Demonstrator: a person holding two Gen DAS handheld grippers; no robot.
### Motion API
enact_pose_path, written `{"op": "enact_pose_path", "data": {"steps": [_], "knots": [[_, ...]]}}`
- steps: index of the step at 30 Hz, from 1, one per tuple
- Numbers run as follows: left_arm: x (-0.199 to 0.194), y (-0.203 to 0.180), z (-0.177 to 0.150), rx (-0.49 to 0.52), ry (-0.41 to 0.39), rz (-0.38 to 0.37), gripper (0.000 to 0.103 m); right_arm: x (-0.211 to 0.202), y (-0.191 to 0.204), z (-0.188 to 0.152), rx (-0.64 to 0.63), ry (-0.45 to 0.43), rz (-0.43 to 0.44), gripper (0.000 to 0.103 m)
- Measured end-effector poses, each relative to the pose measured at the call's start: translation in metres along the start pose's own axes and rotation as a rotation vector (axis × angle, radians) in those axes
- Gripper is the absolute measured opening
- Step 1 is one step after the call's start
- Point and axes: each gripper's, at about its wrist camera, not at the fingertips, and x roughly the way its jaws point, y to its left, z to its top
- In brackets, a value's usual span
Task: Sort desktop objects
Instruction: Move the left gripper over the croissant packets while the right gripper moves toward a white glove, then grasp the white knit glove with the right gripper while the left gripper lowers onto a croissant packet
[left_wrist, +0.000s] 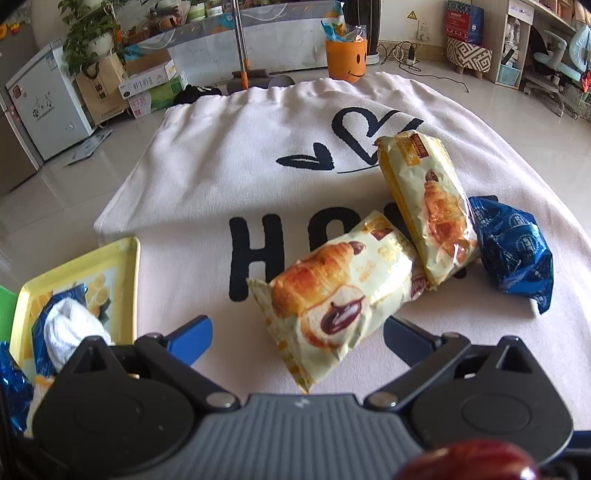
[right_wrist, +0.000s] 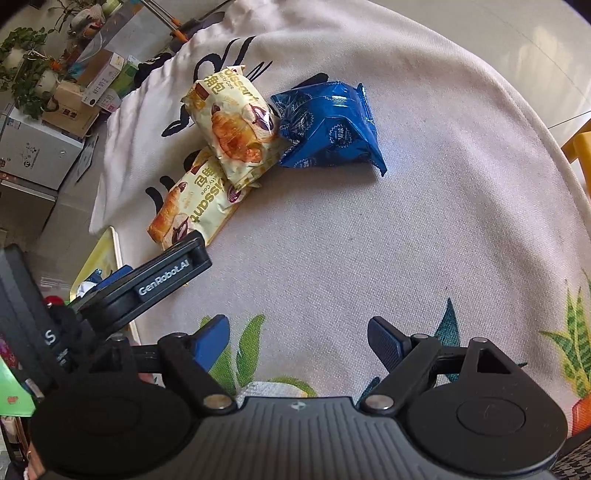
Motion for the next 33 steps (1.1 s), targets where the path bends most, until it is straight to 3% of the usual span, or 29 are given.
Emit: {"op": "enact_pose_path", "data": {"steps": [12,17,23,33], "knots": [[0.031,-0.028,0.015,0.087,-0.048,0.012,0.102,-0.005,0.000,0.001,0.016,-0.002,0.035,0.082],[0.032,-0.021,0.016,0.031,-0.016,-0.002,0.102,-0.006,-0.002,0.002,0.037,-0.012,0.027,0.082],[0.027,0.001,0.014,-0.120,0.056,0.016,0.101,-0.007,0.001,0.003,0.018,-0.016,0.036,0.082],[-0.006,0.038,-0.028,-0.248,0.197,0.029,0.102,-0.006,0.005,0.002,-0.018,-0.017,0.033,0.082]]}}
